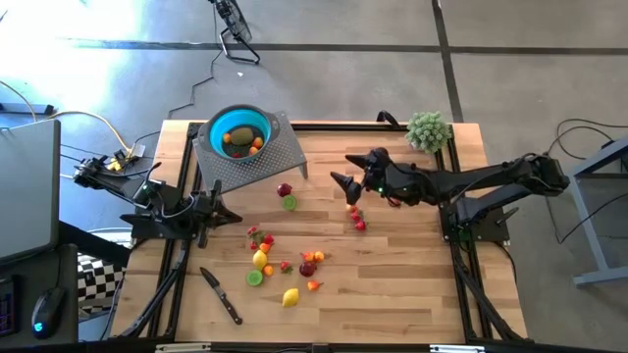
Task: Pick & Place Fruit
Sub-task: Put the orange pear into the blue strainer bowl on the shelf
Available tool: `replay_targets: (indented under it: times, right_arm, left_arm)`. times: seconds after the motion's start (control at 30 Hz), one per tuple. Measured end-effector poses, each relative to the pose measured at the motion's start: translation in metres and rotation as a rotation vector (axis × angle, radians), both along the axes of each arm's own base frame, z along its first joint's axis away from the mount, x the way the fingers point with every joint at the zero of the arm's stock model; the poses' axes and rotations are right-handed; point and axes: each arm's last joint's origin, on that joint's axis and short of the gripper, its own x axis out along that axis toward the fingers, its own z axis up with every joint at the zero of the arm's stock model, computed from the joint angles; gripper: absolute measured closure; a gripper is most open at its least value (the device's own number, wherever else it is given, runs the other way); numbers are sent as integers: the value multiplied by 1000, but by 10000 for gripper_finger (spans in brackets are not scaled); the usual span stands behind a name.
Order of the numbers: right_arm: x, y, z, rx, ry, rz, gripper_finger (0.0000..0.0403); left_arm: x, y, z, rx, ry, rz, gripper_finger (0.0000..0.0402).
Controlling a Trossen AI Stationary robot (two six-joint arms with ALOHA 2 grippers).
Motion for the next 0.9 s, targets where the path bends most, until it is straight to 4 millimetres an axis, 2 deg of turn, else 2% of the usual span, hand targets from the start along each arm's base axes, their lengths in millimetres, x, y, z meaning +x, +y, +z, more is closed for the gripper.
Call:
replay_targets:
  times: [0.4,0.7,0.9]
  right_arm:
    - [-16,-36,-43,326,236,-292,34]
    - [6,-48,-89,423,352,-335,35]
    - [13,-49,-115,524,420,-345,59]
  left_arm:
    - [0,0,0,0,0,0,391]
    - [0,0,0,0,0,0,391]
    - [0,0,0,0,0,0,391]
